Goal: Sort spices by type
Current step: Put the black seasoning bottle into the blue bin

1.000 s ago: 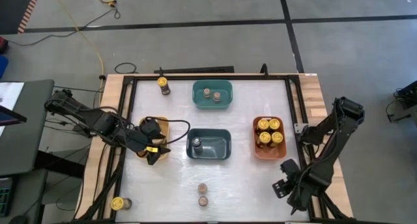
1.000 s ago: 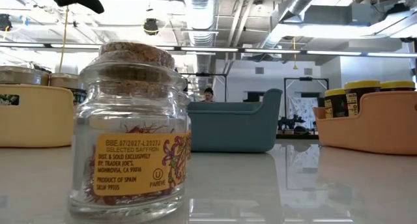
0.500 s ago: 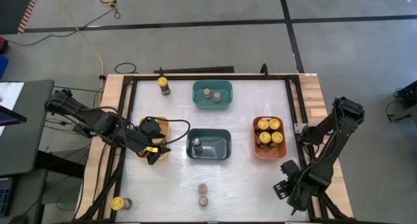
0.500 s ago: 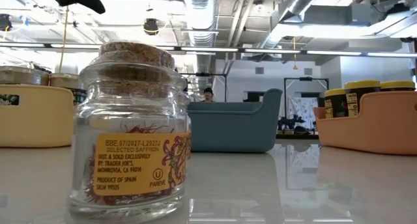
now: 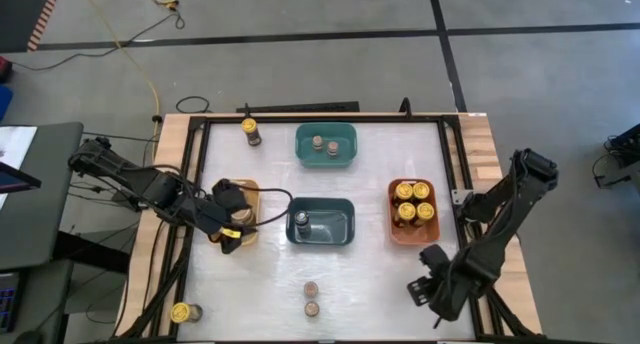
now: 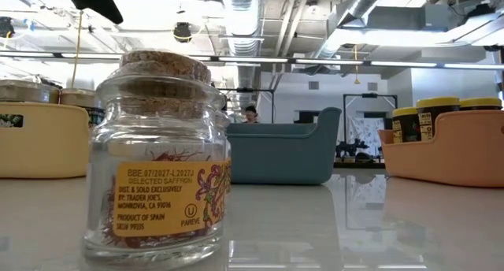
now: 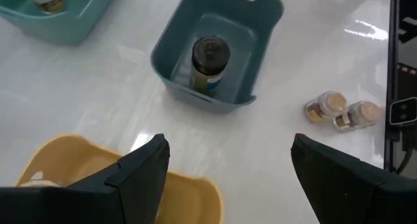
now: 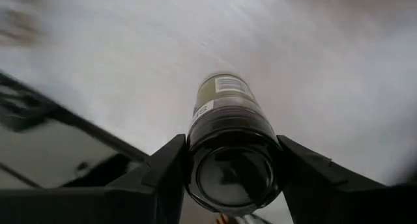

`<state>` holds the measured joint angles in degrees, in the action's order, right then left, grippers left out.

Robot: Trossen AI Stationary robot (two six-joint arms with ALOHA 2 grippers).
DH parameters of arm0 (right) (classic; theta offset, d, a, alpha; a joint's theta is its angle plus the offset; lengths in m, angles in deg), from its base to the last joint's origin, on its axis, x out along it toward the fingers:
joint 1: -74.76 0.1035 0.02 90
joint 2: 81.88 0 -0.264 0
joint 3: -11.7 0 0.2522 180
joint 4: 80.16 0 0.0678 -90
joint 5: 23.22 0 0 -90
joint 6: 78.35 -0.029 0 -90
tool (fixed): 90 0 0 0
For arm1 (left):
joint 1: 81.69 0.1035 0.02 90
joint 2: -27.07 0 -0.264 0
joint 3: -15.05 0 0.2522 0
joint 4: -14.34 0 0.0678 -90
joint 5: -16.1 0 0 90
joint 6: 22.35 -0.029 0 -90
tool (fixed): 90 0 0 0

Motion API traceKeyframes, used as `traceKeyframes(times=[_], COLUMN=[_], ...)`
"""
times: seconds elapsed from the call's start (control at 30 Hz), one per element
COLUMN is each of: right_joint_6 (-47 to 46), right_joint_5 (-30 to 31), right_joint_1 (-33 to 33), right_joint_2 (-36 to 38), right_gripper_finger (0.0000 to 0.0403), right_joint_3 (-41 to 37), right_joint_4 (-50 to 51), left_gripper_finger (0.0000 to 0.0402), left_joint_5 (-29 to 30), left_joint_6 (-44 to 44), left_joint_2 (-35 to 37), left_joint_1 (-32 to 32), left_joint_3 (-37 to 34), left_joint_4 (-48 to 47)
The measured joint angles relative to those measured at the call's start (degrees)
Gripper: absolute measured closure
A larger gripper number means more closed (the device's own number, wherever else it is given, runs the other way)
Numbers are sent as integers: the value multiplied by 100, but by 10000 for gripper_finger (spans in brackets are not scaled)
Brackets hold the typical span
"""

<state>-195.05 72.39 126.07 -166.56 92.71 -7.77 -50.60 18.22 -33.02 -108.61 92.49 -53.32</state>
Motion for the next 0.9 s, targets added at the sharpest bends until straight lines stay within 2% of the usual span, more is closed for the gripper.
traceKeyframes(times=[0.17,0.27,0.43,0.6,0.77,0.9], right_joint_6=[1445,2439,4134,5788,6417,6681], right_joint_5=[864,1109,1105,571,245,163], right_joint_1=[-657,-1195,-2272,-3217,-3736,-3980], right_joint_2=[1,2,-139,-943,-2052,-2838], right_gripper_finger=[178,178,178,178,178,178], right_joint_3=[643,1037,1747,2827,4171,4827], right_joint_4=[-26,-66,-151,-307,940,1787], left_gripper_finger=[93,93,93,93,93,93], left_joint_5=[-3,-3,-1,1,3,4], left_joint_6=[39,-24,-89,-250,-283,-279], left_joint_2=[0,0,0,0,0,0], left_joint_1=[0,0,0,0,0,0], left_joint_3=[0,0,0,0,0,0], left_joint_4=[-95,-97,-102,-117,-114,-114])
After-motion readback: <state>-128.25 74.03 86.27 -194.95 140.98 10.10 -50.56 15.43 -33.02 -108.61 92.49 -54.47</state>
